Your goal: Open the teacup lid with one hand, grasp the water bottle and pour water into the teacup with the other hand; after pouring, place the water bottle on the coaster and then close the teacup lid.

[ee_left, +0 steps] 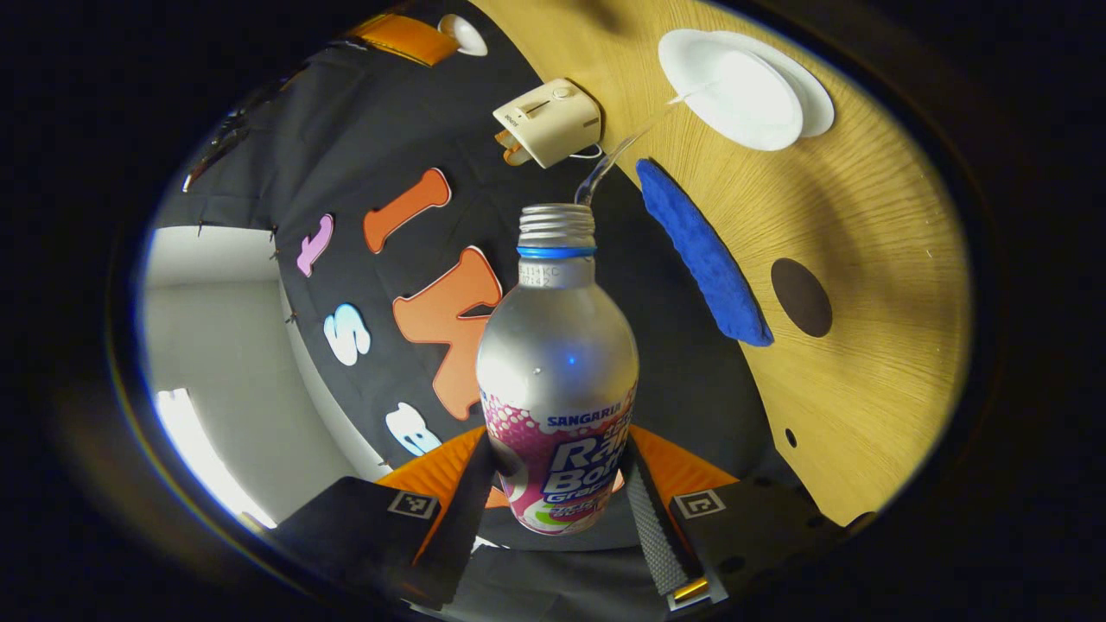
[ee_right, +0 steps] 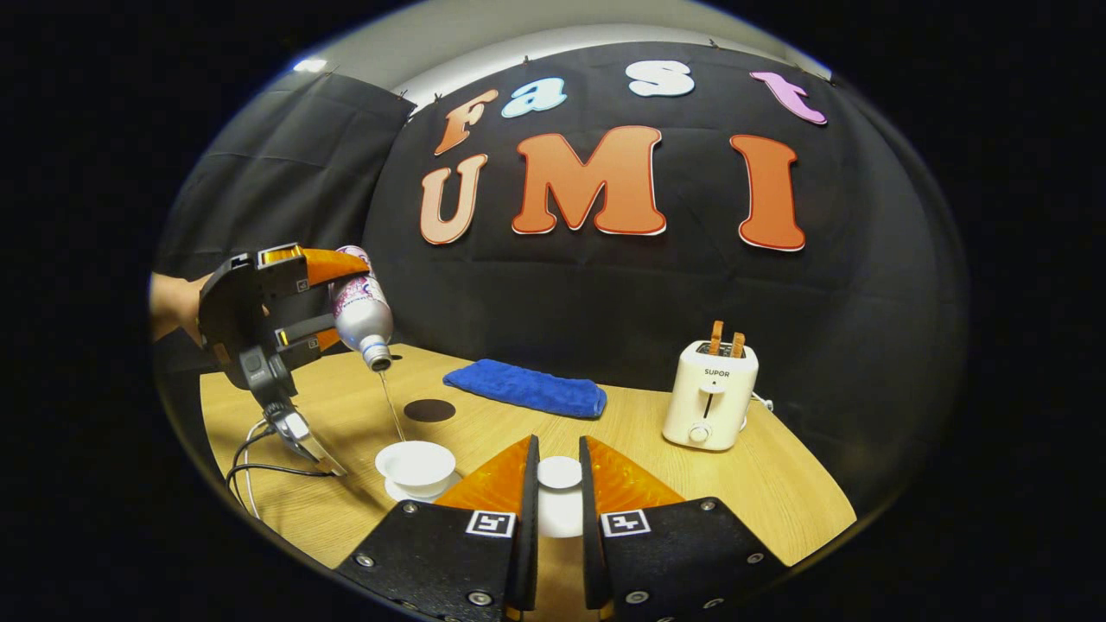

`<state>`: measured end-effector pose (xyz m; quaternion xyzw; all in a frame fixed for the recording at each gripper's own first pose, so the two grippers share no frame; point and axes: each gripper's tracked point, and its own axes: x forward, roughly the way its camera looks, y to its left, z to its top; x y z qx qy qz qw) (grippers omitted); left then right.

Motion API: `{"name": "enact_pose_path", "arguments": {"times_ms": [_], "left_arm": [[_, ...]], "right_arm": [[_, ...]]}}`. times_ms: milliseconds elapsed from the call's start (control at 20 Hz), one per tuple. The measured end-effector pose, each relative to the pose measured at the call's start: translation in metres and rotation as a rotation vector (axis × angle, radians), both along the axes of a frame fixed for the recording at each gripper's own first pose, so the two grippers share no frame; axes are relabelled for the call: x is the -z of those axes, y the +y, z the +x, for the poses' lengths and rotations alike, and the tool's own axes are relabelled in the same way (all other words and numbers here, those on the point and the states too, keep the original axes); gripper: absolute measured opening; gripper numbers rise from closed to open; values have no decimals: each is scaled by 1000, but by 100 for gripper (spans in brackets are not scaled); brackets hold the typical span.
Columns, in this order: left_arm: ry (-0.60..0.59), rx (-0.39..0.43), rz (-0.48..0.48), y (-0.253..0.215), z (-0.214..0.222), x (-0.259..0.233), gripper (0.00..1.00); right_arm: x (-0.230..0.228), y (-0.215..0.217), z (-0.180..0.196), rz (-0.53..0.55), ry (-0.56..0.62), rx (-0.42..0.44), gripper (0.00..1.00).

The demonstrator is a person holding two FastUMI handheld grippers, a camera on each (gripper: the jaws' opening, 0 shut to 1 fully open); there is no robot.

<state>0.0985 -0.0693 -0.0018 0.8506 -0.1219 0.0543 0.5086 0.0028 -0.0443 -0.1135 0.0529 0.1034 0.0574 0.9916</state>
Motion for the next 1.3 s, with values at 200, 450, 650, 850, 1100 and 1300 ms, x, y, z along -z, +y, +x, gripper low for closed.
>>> {"name": "enact_pose_path", "arguments": {"times_ms": [200, 450, 650, 850, 1100, 1300], "left_arm": [[-13, 30, 32, -9, -1, 5, 86], [-15, 73, 96, -22, -3, 21, 84], [-14, 92, 98, -26, 1, 28, 84], [-20, 112, 72, -26, 0, 31, 84], [12, 128, -151, -9, 8, 23, 80], [29, 144, -490, 3, 11, 15, 87]], "right_arm": [[-1, 6, 0, -6, 2, -5, 22], [-3, 19, 1, -3, 8, -22, 22], [-6, 28, 0, -21, 12, -35, 22], [-9, 35, -2, -40, 16, -39, 22], [-14, 40, -2, -32, 25, -33, 22], [-16, 48, 0, -6, 30, -33, 22]]}}
